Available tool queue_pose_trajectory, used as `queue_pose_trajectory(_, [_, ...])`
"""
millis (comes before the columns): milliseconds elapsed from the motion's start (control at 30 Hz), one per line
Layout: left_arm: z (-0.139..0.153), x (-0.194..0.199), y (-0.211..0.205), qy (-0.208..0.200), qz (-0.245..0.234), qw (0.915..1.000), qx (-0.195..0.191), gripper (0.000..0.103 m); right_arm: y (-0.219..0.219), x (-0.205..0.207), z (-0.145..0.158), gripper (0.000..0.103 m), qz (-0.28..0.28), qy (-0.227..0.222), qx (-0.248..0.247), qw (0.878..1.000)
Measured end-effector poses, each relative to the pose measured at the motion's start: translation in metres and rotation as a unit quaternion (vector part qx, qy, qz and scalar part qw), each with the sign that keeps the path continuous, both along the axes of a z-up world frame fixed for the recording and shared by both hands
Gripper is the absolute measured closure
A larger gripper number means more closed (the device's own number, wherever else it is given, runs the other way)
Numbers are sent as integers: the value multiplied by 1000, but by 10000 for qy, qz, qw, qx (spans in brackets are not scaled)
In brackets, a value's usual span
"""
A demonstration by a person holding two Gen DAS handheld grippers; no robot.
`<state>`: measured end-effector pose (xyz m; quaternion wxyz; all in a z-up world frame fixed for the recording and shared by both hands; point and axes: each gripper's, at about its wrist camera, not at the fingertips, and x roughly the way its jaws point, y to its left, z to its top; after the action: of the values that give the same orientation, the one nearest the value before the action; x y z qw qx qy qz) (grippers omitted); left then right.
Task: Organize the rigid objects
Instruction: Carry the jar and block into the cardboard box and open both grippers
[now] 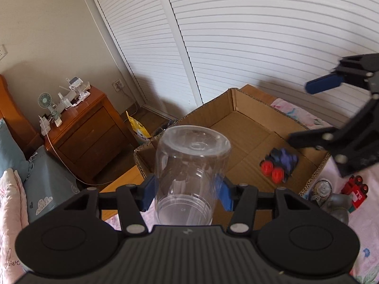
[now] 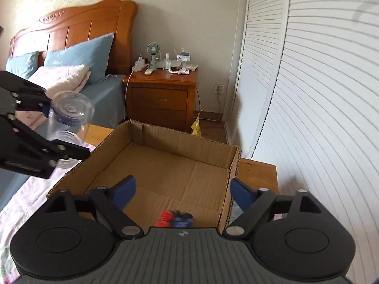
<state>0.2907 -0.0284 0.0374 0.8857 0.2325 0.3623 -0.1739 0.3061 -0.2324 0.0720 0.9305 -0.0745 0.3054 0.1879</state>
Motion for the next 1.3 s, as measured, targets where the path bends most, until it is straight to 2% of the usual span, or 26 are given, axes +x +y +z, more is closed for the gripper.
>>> queue_pose_trajectory(67, [-5, 8, -4, 52, -17, 10000, 54, 50, -9, -9, -2, 0, -195, -42, 96, 9998])
queue_pose_trajectory(267, [-21, 31, -20, 233, -82, 9993, 291, 50, -18, -49, -6, 0, -342, -102, 182, 9992])
queue_pose_trajectory(367, [-33, 50, -31, 482, -84, 9980, 413, 48, -20, -70, -6, 0, -310, -95, 332, 9989])
queue_pose_trajectory(433, [-41, 65, -38, 498, 42, 9979, 409, 30, -21, -82, -4, 0, -286, -134, 392, 9987])
queue_pose_trajectory(500, [-46, 74, -45, 200, 313, 9981, 494, 20, -23, -89, -1, 0, -326, -210, 433, 9983])
queue_pose_trajectory(567, [-45, 79, -47, 110, 403, 9982, 427, 20, -28, -97, -1, 0, -415, -230, 477, 9977])
queue_pose_trajectory(633, [-40, 79, -44, 137, 504, 9984, 192, 20, -34, -107, -4, 0, -504, -211, 524, 9971])
queue_pose_trajectory(833, [-15, 53, -29, -61, 523, 9986, -85, 12, -36, -114, -14, 0, -767, -53, 636, 9950])
queue_pose_trajectory(1033, [4, 10, -4, -48, 545, 9970, -545, 7, -30, -125, -19, 0, -895, 58, 633, 9940])
queue_pose_trajectory(1300, [3, -69, 34, -7, 845, 9902, -1111, 5, -20, -154, -29, 0, -929, 166, 412, 9947])
